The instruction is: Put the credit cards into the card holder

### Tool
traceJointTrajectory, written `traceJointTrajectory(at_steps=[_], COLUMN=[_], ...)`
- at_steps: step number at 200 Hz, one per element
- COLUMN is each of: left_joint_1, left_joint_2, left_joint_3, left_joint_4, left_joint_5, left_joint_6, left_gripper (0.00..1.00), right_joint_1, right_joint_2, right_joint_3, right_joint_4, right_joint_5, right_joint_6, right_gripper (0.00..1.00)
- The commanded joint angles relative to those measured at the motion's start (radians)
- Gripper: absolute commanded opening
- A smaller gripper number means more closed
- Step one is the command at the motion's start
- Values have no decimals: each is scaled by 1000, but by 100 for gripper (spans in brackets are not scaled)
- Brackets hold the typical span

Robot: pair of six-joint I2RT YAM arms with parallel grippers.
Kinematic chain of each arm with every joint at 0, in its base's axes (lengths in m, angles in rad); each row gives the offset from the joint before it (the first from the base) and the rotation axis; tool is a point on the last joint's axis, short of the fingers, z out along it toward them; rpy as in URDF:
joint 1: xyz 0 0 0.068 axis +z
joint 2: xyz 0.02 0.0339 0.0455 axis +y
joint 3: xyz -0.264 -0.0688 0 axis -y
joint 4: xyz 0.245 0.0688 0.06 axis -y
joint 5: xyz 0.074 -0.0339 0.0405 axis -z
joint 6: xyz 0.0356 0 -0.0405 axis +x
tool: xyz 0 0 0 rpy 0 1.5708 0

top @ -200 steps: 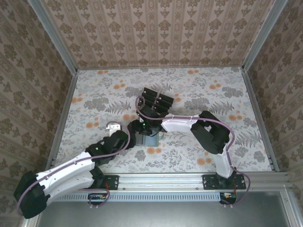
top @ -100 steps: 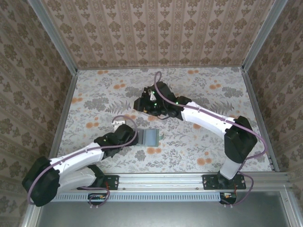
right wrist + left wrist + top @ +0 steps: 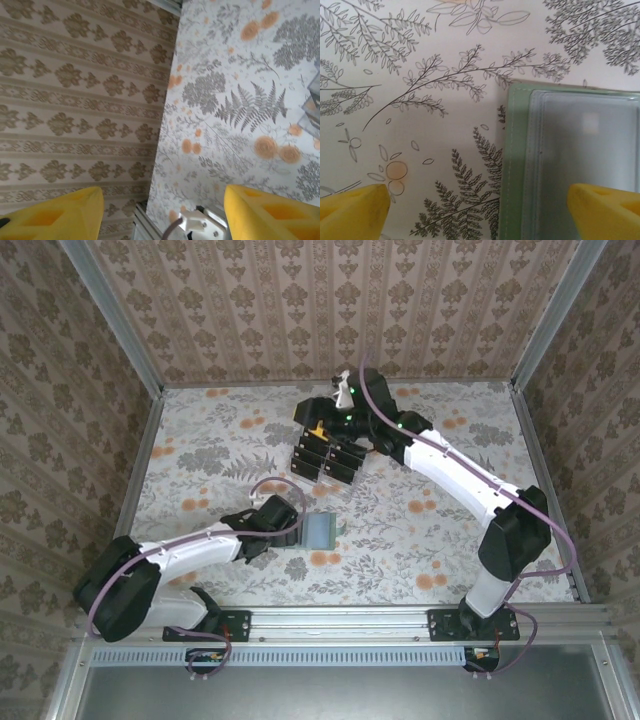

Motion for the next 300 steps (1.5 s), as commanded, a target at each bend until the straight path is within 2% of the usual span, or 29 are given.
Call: traceJointTrajectory(at_steps=[1,65,143,150,169,192,210,219,235,300], left_joint_1=[8,29,38,38,41,54,64,70,82,157], left_joint_2=[21,89,78,73,59,50,46,46,47,-15], left_joint_3=[42,65,96,99,112,120,129,132,137,114], left_joint_4=[-111,-216,-241,-243,-247,-238,-223,-215,-196,-109], left_joint_5=[-43,-55,-63,-63,-63,-57,-52,-51,-41,-13], left_joint_6=[-39,-97,-74,-74,-74,-71,-60,-55,-44,36], left_gripper=[100,100,100,100,100,100,100,100,100,100], right_joint_1=[-23,-59,-61,-59,-37,-35,-47,-44,-48,-52], right_joint_2=[-39,-43,-83,-87,-97,-101,-143,-160,-169,-186], right_joint_3=[43,44,4,-6,-19,-1,-34,-38,-48,-215], right_joint_4=[55,119,212,223,262,203,189,152,102,-49], right_joint_5=[-70,-125,-160,-162,-162,-157,-100,-63,-45,54], right_joint_6=[33,74,114,130,146,112,81,44,7,-127], right_gripper=[66,66,66,71,72,72,72,76,77,75])
